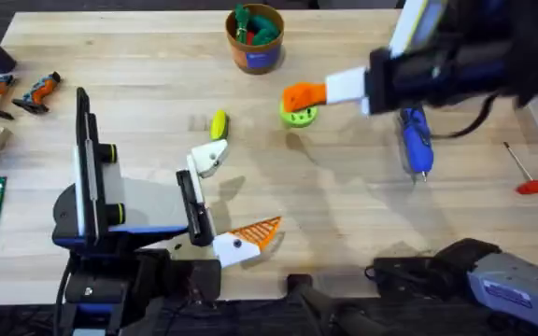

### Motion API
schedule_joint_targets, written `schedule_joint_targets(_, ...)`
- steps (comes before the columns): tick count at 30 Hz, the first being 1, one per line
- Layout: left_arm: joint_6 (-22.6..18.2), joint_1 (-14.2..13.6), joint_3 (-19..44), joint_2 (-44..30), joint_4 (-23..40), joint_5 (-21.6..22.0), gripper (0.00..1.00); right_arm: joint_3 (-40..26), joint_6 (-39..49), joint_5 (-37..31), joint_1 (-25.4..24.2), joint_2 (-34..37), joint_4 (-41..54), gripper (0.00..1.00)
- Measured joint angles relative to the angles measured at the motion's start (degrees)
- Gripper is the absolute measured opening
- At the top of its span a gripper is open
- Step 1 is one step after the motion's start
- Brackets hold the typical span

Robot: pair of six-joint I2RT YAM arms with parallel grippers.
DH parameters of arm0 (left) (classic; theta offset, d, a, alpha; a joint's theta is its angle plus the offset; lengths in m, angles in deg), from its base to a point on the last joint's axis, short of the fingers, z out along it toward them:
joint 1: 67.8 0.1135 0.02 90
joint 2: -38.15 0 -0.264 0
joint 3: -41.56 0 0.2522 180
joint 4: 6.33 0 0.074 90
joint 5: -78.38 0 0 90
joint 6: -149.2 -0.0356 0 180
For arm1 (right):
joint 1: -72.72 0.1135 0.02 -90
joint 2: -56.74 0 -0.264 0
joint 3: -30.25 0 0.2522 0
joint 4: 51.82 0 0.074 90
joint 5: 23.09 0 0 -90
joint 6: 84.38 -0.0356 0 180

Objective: Pick up the gripper from the table and insert it into the empty holder that is missing its gripper. Then pick up a screw, insert it into the mounting hole, and use the screwdriver to tighten it. Finally, clean up the table by picking up the vegetable and placing it into the bucket.

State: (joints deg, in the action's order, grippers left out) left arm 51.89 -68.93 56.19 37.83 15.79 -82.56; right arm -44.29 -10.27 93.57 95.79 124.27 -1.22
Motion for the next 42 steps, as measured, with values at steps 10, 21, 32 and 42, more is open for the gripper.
schedule_joint_targets(10,0.0,0.0,0.0,0.0,0.0,0.0,0.986,21.4,-16.1,21.8,-0.9,-0.5,-32.6,0.016)
schedule_joint_targets(21,0.0,0.0,0.0,0.0,0.0,0.0,0.986,29.4,-30.9,40.0,-5.1,3.9,-57.2,0.016)
schedule_joint_targets(32,0.0,0.0,0.0,0.0,0.0,0.0,0.987,33.4,-38.1,52.4,-5.5,10.0,-74.3,0.016)
schedule_joint_targets(42,0.0,0.0,0.0,0.0,0.0,0.0,0.987,41.6,-55.5,54.5,-5.5,15.5,-101.9,0.016)
